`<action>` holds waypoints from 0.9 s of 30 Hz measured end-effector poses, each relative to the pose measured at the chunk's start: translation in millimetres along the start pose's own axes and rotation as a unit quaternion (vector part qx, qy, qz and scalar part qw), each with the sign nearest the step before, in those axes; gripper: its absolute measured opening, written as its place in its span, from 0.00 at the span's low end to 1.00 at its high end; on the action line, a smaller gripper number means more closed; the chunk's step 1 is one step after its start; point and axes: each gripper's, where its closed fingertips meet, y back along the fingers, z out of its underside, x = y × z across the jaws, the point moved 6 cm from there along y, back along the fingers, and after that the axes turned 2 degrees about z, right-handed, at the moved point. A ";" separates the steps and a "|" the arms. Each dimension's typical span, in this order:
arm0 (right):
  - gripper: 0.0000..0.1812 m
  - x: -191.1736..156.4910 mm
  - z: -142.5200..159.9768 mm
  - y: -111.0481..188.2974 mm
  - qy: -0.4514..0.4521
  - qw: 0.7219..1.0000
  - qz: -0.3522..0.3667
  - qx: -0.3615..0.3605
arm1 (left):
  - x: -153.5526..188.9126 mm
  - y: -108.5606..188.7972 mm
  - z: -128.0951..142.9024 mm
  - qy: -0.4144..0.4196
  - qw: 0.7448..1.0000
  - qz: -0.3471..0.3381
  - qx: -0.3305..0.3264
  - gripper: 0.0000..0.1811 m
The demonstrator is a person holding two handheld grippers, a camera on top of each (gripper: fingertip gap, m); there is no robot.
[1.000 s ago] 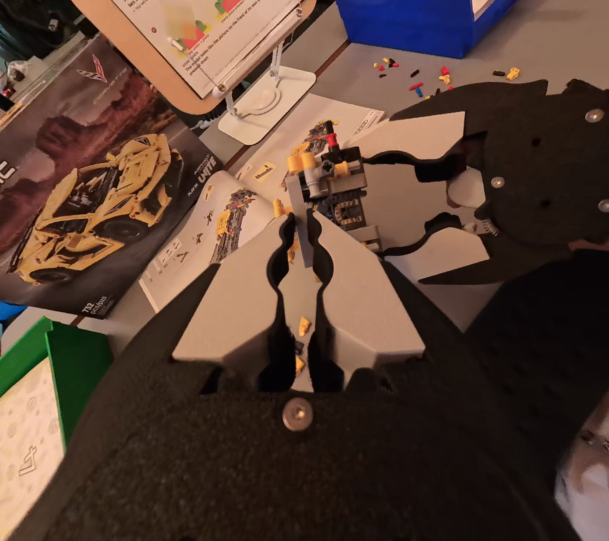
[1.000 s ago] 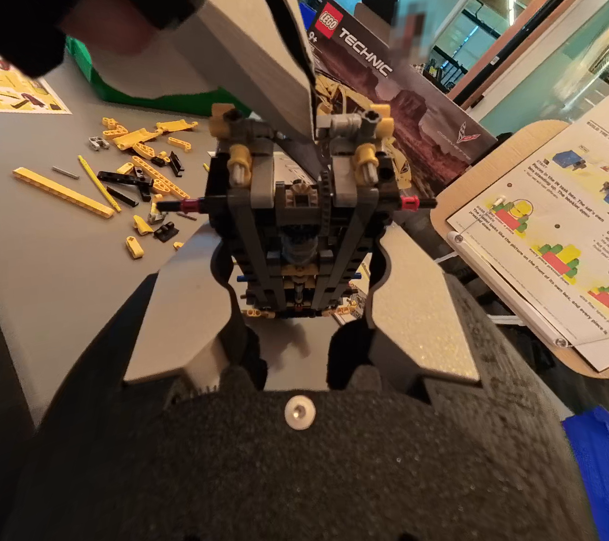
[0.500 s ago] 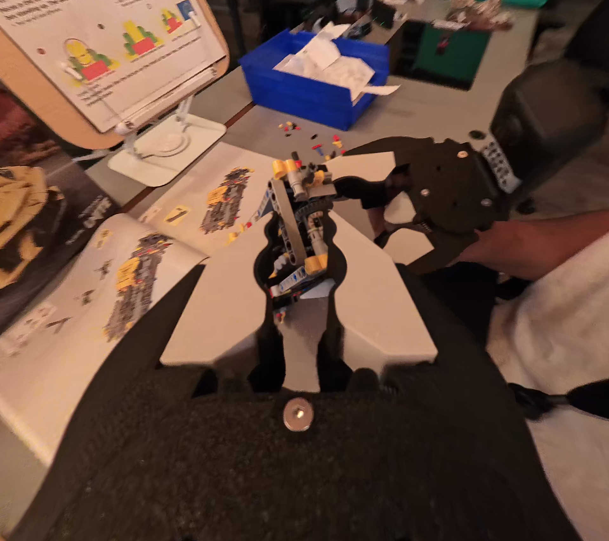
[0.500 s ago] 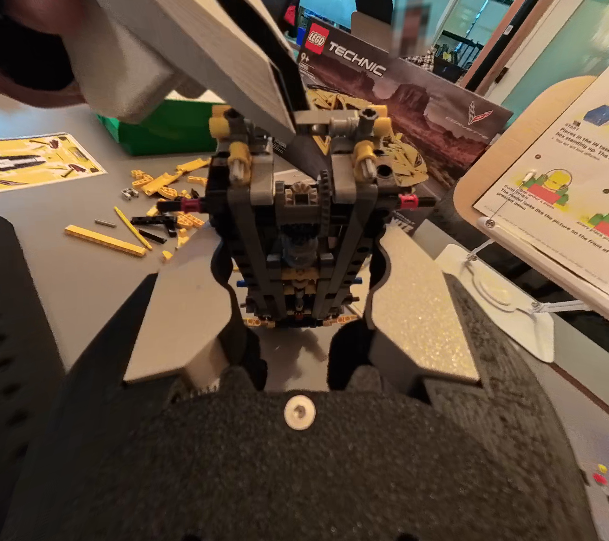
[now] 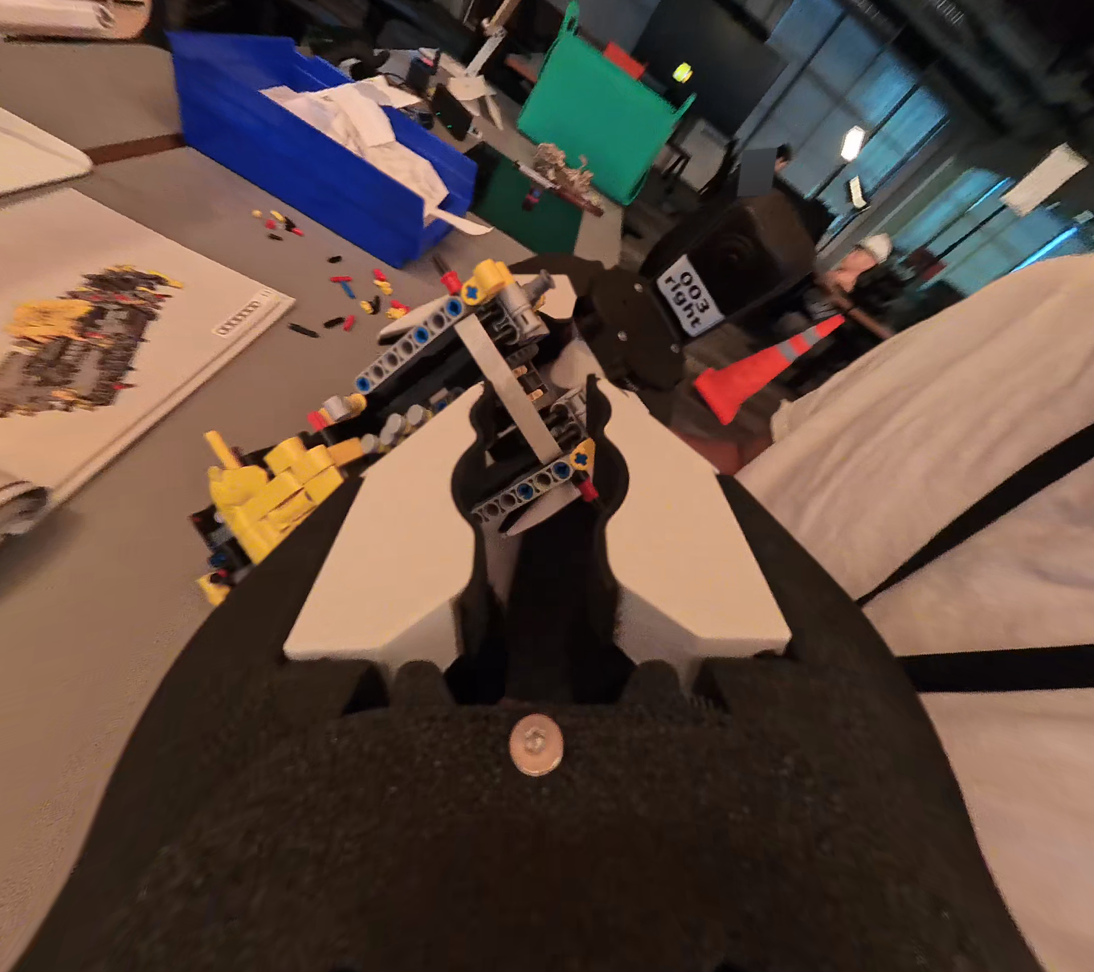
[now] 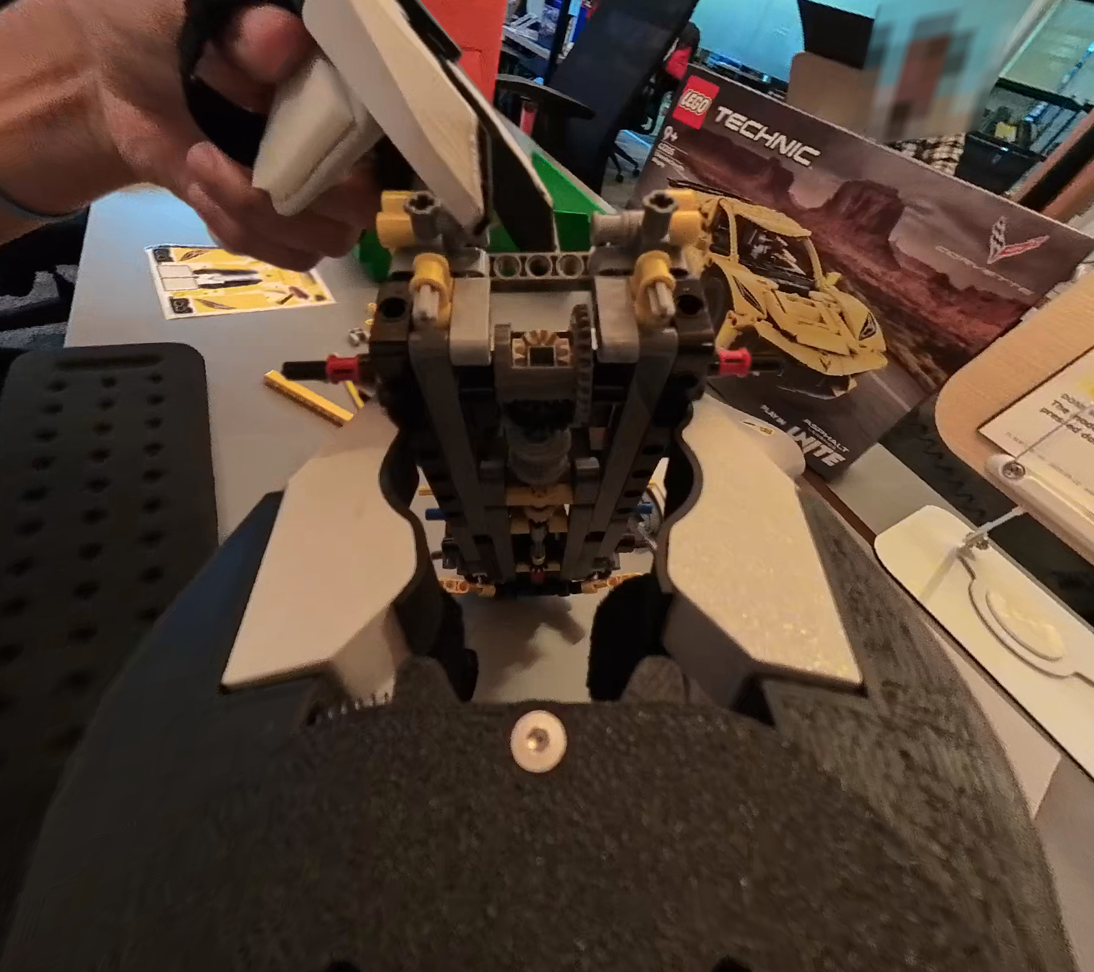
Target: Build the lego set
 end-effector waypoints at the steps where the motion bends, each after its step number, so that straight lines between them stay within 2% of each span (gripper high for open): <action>1: 0.47 -0.1 0.2 1.6 0.008 1.000 -0.010 0.001 | 0.0 -1.2 1.9 0.015 1.000 0.015 0.004 0.17; 4: 0.47 -1.5 1.6 7.4 0.033 0.998 -0.043 0.010 | 1.3 -4.5 6.7 0.052 0.997 0.058 0.018 0.15; 6: 0.47 -3.0 3.2 11.6 0.047 0.997 -0.063 0.021 | -2.2 -6.9 11.9 0.064 0.996 0.062 0.023 0.05; 10: 0.47 -3.0 4.6 14.3 0.049 0.997 -0.062 0.022 | -4.5 -11.7 18.0 0.082 0.993 0.075 0.043 0.05; 15: 0.47 -1.4 7.2 18.7 0.074 0.995 -0.069 0.023 | -6.7 -10.0 22.1 0.057 0.996 0.045 0.045 0.04; 18: 0.46 2.4 5.1 23.3 0.082 0.994 -0.073 0.002 | -14.6 0.2 22.0 0.026 0.998 0.003 0.065 0.04; 22: 0.46 11.9 2.4 30.8 0.030 0.995 -0.096 0.017 | -20.6 17.0 21.0 0.004 0.994 -0.027 0.107 0.04; 27: 0.46 43.5 3.7 43.4 -0.117 0.980 -0.145 0.069 | -35.8 31.7 31.4 0.004 0.991 -0.062 0.119 0.04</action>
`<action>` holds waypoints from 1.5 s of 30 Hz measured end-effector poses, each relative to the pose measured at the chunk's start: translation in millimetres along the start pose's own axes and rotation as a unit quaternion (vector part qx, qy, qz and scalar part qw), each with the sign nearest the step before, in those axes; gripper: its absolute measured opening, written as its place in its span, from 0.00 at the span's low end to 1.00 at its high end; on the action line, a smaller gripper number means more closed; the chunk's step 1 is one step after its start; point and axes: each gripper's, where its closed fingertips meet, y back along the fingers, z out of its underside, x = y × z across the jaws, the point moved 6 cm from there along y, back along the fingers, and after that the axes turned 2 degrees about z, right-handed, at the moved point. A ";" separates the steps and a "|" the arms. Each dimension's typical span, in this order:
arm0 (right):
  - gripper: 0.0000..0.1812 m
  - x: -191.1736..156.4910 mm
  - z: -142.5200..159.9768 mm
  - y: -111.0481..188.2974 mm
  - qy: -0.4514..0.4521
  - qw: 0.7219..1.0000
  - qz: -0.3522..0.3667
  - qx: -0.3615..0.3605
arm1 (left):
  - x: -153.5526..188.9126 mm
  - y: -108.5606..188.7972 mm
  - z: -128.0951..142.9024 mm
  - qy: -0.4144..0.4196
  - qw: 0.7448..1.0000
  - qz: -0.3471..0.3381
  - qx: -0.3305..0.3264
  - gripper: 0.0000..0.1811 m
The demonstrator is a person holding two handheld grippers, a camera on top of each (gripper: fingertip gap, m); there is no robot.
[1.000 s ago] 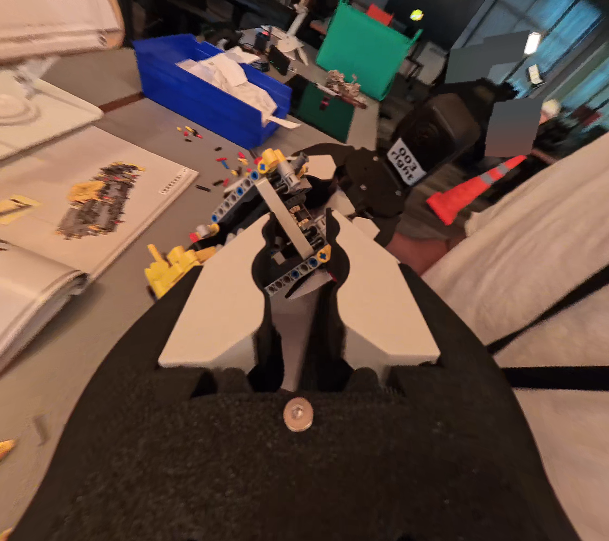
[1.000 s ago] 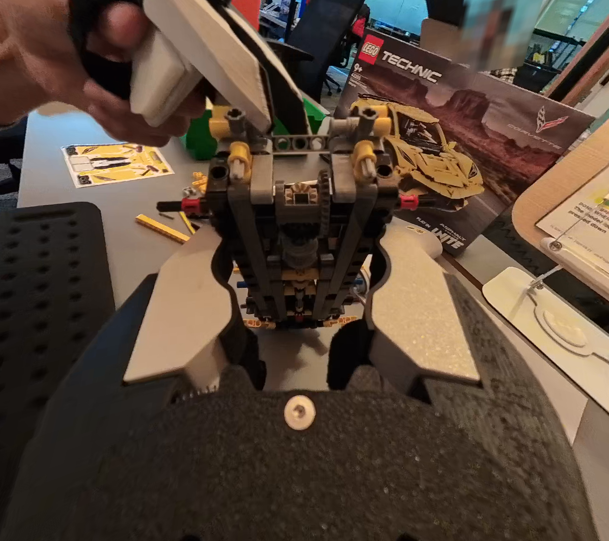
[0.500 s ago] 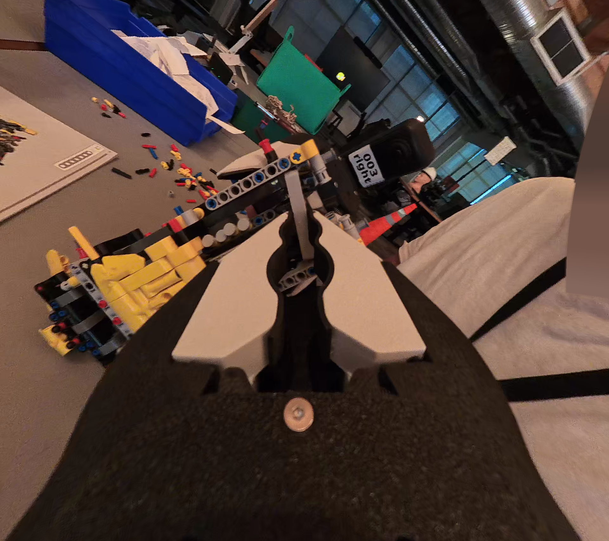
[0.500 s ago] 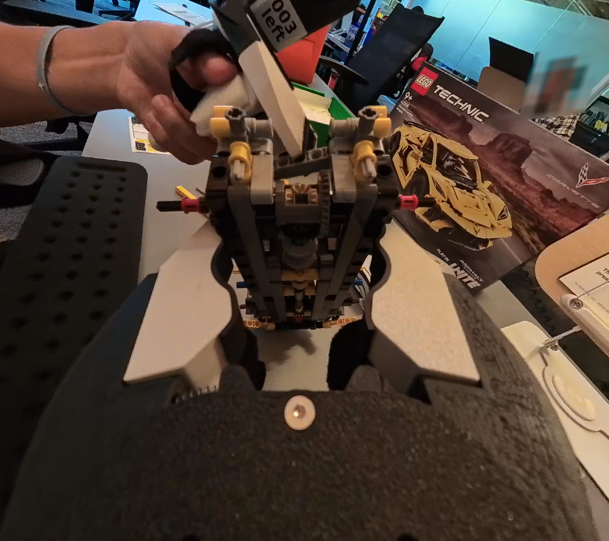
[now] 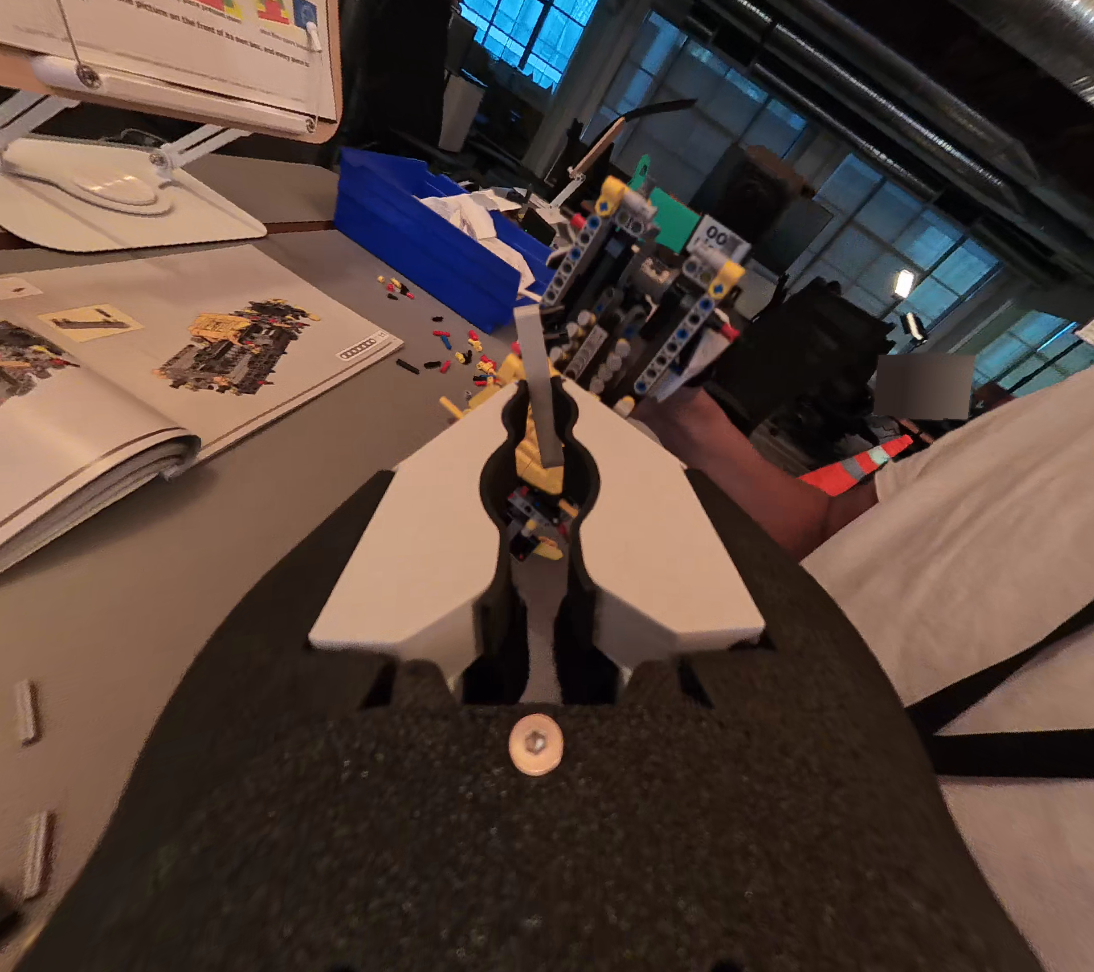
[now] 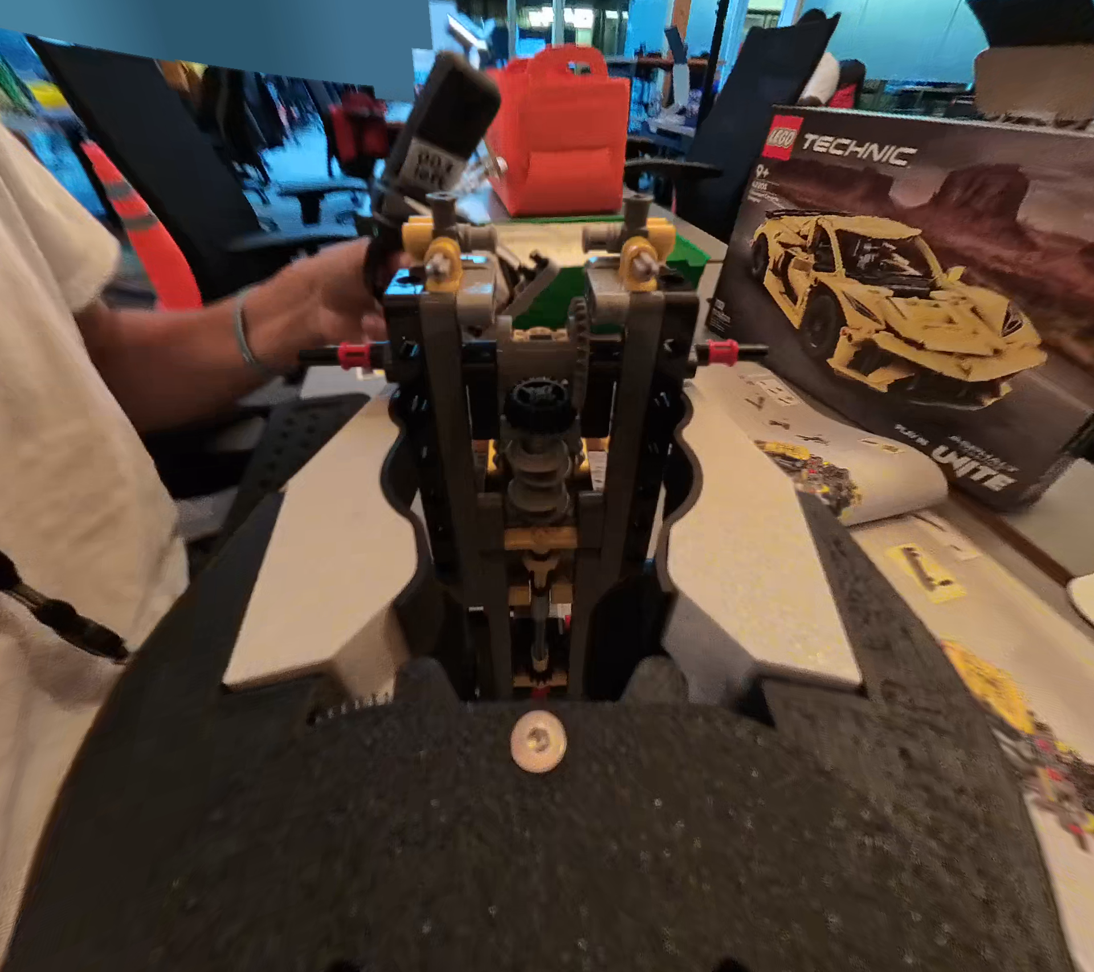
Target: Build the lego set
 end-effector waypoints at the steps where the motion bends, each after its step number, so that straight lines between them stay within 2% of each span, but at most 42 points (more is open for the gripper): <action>1: 0.46 4.6 -0.3 3.1 -0.018 1.000 -0.008 0.011 | -1.7 1.0 2.3 0.008 1.000 0.005 0.002 0.04; 7: 0.46 21.7 12.3 9.3 -0.082 0.994 -0.019 0.065 | -11.5 -5.1 24.5 0.008 0.999 0.007 -0.032 0.04; 13: 0.46 16.9 19.4 32.2 -0.074 0.994 -0.013 0.074 | -11.1 -10.7 34.0 0.006 0.999 0.018 -0.048 0.04; 19: 0.46 -0.4 35.7 88.6 -0.018 1.000 -0.013 -0.004 | -8.8 -15.0 40.8 -0.006 0.998 0.023 -0.064 0.04; 23: 0.47 -1.3 53.5 118.6 -0.025 0.997 0.004 -0.072 | -11.4 -21.0 49.6 -0.013 0.996 0.011 -0.090 0.04; 28: 0.47 4.1 61.3 132.9 -0.040 0.998 -0.012 -0.056 | -9.6 -31.6 59.6 -0.034 0.992 -0.003 -0.124 0.04; 31: 0.47 10.6 66.8 120.8 -0.062 0.997 -0.025 -0.026 | -7.1 -36.4 61.4 -0.039 0.991 -0.004 -0.130 0.04; 36: 0.47 12.1 75.0 69.1 -0.088 0.995 -0.046 0.007 | -0.1 -45.5 58.1 -0.051 0.989 -0.005 -0.142 0.04; 41: 0.46 7.9 82.0 27.5 -0.114 0.991 -0.053 0.035 | 11.8 -43.7 35.8 -0.068 0.988 -0.046 -0.134 0.04; 45: 0.47 -7.3 82.5 3.2 -0.060 0.997 -0.029 0.048 | 31.1 -54.6 16.6 -0.055 0.982 -0.060 -0.172 0.04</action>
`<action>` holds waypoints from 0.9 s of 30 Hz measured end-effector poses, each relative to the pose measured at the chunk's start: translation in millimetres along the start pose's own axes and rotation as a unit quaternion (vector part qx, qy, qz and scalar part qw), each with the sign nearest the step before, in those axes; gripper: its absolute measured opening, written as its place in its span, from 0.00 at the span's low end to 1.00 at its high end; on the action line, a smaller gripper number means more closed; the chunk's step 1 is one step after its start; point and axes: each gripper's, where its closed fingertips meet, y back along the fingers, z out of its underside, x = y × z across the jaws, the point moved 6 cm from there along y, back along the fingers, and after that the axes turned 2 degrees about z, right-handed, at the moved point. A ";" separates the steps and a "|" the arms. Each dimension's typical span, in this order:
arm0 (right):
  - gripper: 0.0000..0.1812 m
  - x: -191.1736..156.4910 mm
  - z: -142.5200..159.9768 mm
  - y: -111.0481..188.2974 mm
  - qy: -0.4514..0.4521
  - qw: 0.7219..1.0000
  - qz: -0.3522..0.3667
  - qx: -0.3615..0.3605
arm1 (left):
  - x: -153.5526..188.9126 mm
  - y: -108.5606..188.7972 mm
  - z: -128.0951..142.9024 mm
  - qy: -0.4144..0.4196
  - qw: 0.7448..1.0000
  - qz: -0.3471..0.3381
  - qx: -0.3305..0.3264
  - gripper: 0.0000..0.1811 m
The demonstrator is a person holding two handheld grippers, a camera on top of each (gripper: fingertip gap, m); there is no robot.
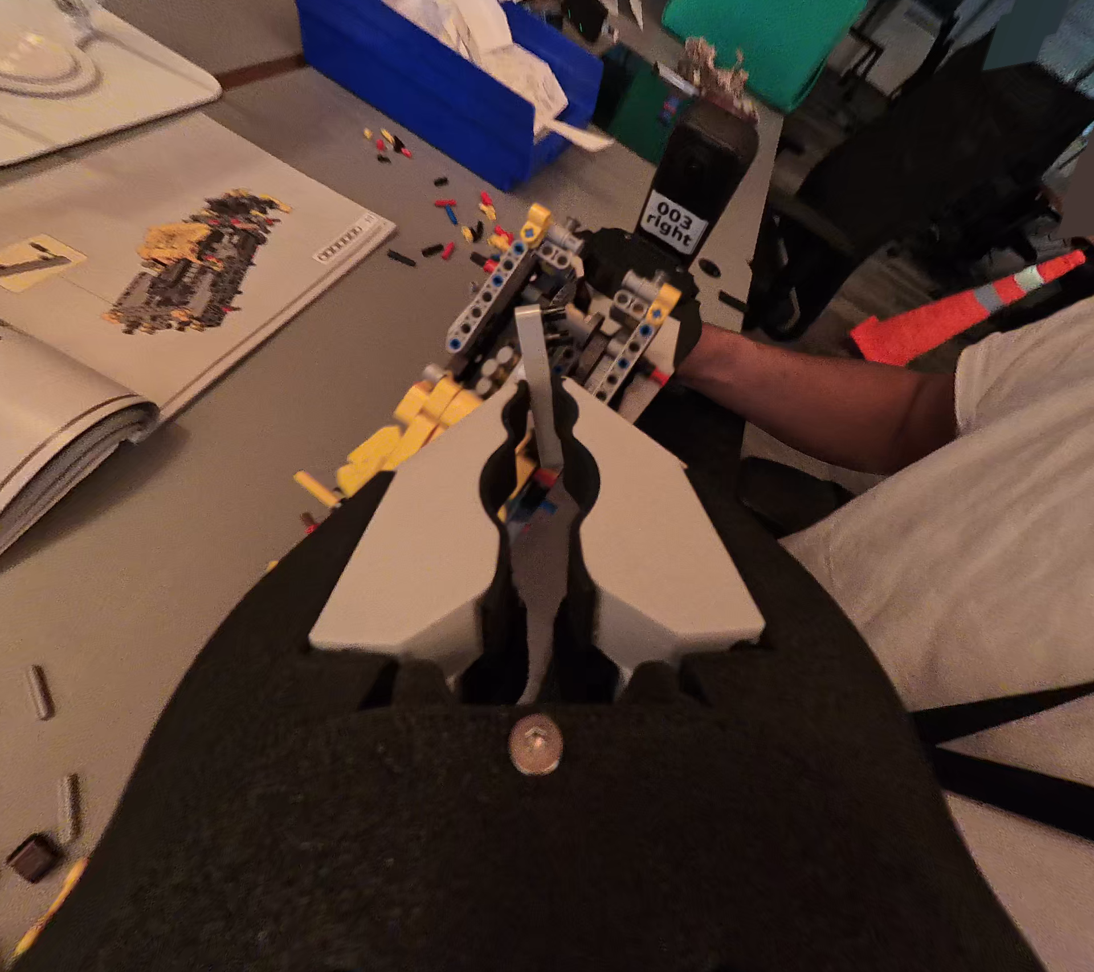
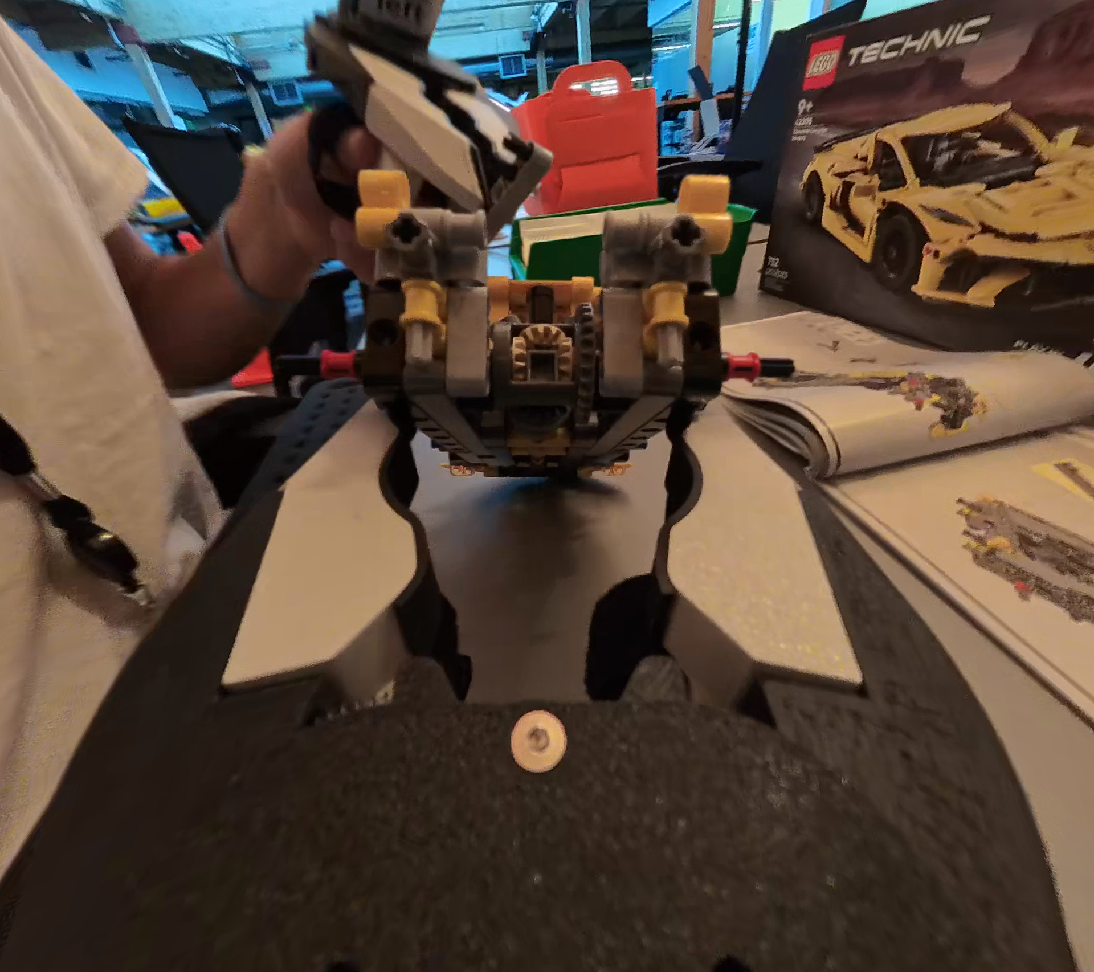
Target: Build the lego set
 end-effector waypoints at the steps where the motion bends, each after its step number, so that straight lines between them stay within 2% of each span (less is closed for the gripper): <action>1: 0.47 -4.3 0.3 -5.2 0.021 1.000 0.009 0.000 | 3.9 -2.5 -3.2 -0.001 1.000 -0.002 -0.019 0.04; 5: 0.47 -20.6 0.4 -19.1 0.068 0.997 0.036 0.004 | 16.1 -12.2 -9.2 -0.046 0.996 -0.039 -0.065 0.04; 8: 0.47 -23.6 4.3 -18.9 0.080 0.996 0.036 0.002 | 27.2 -16.2 -7.3 -0.056 0.997 -0.015 -0.046 0.04; 11: 0.47 -20.6 5.0 -14.7 0.068 0.997 0.035 0.005 | 24.9 -19.2 -3.8 -0.069 0.996 -0.031 -0.047 0.04; 15: 0.47 -19.0 7.3 -12.6 0.070 0.997 0.030 0.010 | 41.1 -8.4 3.0 -0.195 0.979 -0.032 -0.053 0.04; 17: 0.47 -18.9 7.7 -12.1 0.071 0.997 0.030 0.009 | 50.9 4.1 24.1 -0.262 0.961 -0.009 -0.088 0.04; 19: 0.47 -19.0 7.5 -11.8 0.071 0.997 0.030 0.009 | 56.2 13.7 61.0 -0.308 0.939 0.012 -0.155 0.04; 21: 0.47 -18.4 7.5 -11.7 0.068 0.997 0.032 0.008 | 48.1 15.9 100.5 -0.315 0.918 -0.001 -0.242 0.04; 24: 0.47 -17.2 7.0 -12.2 0.064 0.997 0.031 0.009 | 21.5 12.6 144.8 -0.275 0.894 -0.036 -0.352 0.04; 27: 0.47 -15.8 6.9 -12.9 0.061 0.998 0.030 0.010 | 31.5 6.4 160.9 -0.167 0.918 0.062 -0.354 0.04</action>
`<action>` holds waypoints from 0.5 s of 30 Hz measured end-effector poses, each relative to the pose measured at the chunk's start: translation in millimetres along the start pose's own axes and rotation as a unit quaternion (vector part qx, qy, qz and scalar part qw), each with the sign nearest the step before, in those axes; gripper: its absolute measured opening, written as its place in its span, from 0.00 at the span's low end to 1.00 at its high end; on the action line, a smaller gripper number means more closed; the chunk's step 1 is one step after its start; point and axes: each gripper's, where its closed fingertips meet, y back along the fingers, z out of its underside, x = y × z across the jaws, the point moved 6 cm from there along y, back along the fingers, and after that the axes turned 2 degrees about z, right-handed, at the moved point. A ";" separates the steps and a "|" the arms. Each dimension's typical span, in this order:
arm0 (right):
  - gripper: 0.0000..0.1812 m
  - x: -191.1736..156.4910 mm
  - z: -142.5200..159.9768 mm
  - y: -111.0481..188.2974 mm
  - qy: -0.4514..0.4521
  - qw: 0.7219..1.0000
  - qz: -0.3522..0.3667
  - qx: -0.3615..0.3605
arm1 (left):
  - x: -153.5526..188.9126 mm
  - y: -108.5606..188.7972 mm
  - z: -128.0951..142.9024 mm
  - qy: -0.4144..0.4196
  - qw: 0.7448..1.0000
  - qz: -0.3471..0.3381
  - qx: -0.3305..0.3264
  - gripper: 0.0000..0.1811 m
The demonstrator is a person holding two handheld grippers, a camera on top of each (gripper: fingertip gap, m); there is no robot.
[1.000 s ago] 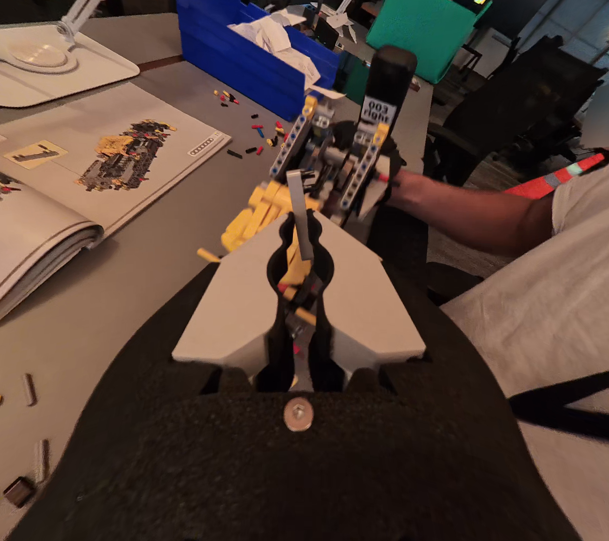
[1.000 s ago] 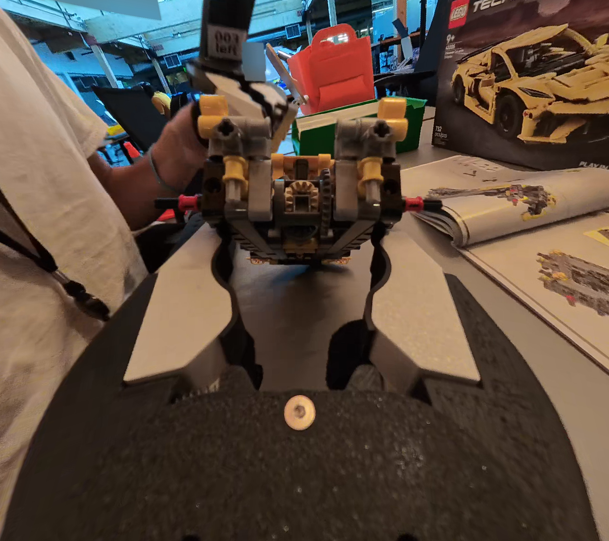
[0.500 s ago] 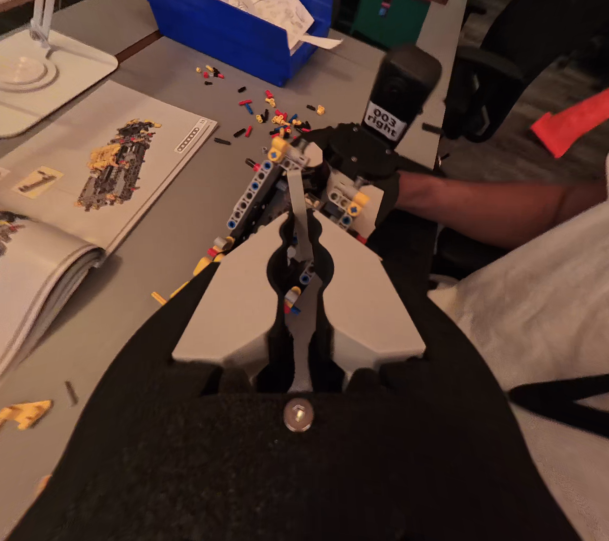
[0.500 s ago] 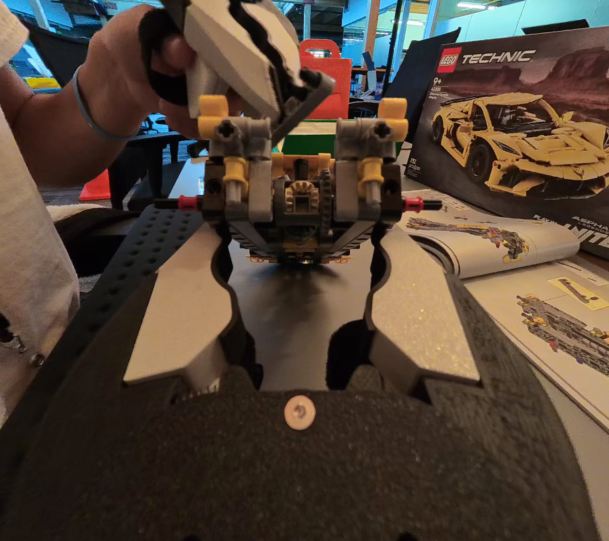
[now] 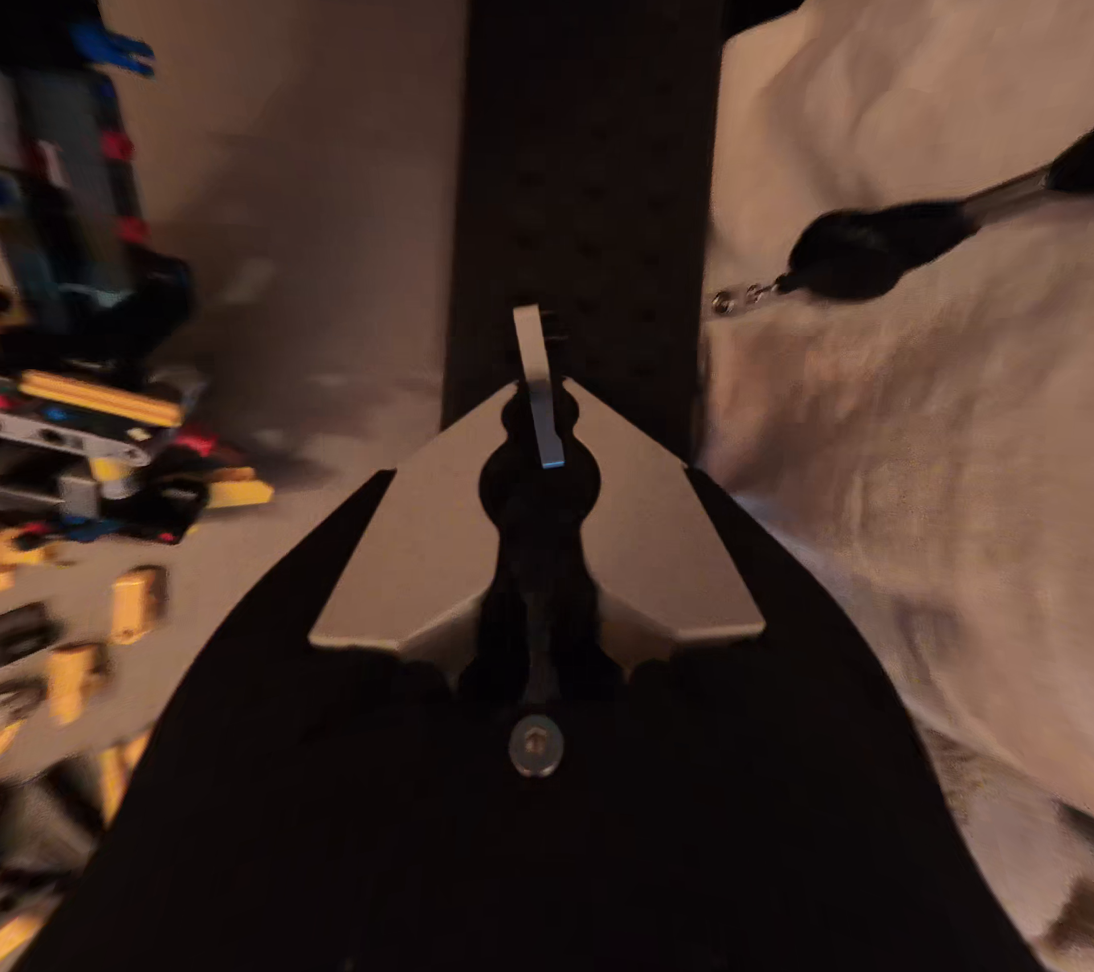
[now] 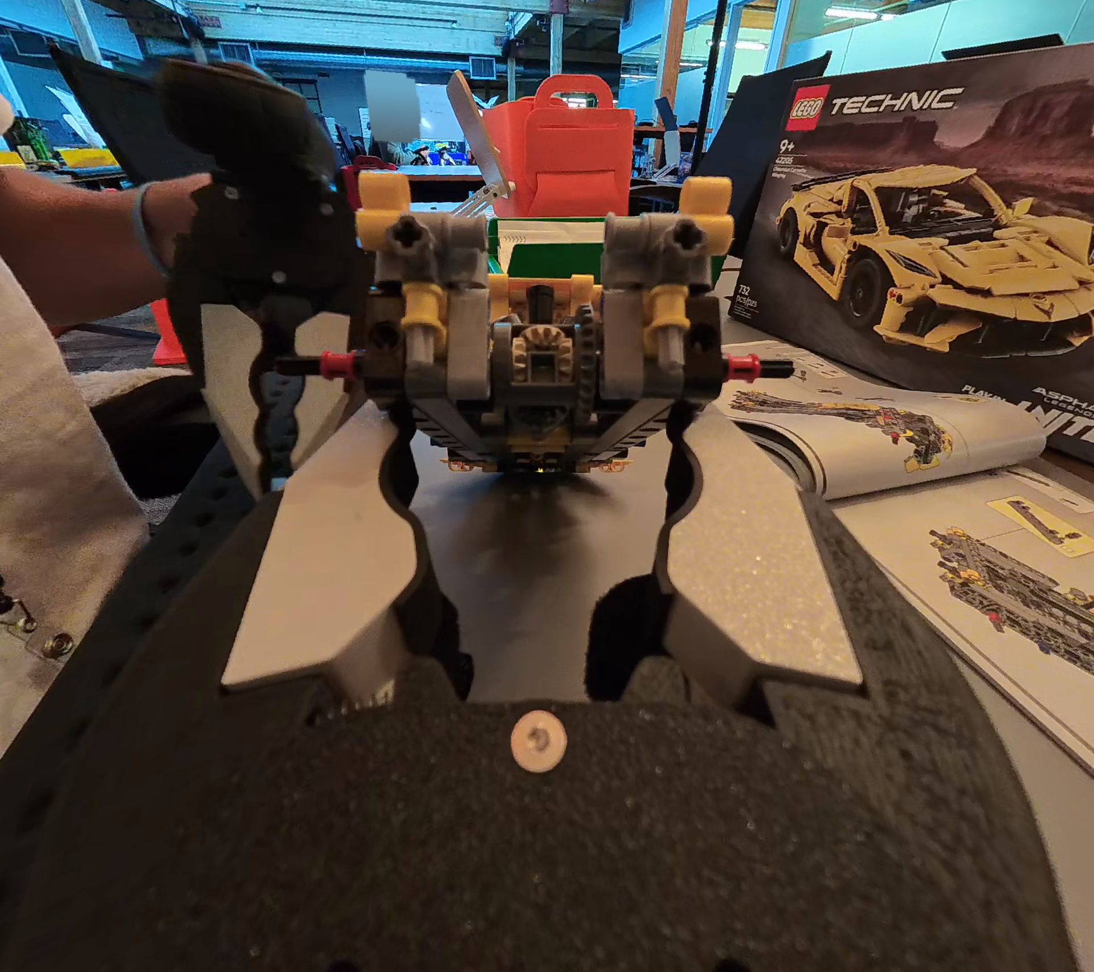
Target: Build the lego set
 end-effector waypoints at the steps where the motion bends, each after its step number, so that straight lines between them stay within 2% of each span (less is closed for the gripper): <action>1: 0.47 0.0 0.0 0.0 0.000 1.000 0.000 0.000 | -2.2 -2.1 -0.8 0.021 1.000 0.009 0.008 0.04; 3: 0.47 -0.9 0.1 0.2 0.003 1.000 0.001 -0.002 | -5.7 -6.1 3.0 0.018 1.000 -0.004 -0.002 0.05; 5: 0.47 -1.8 0.0 0.4 0.006 1.000 0.002 -0.003 | 0.5 -5.0 3.5 0.000 1.000 0.015 -0.002 0.10; 6: 0.47 -2.2 0.0 0.5 0.007 1.000 0.002 -0.003 | 1.7 -3.2 3.1 0.005 1.000 0.029 0.004 0.14; 10: 0.47 -2.6 -0.1 0.4 0.007 1.000 0.002 -0.004 | -8.1 7.8 1.9 0.048 0.996 0.064 0.042 0.14; 15: 0.47 -3.1 -0.2 0.3 0.009 1.000 0.002 -0.004 | -5.3 -3.9 6.3 -0.002 1.000 0.029 -0.007 0.13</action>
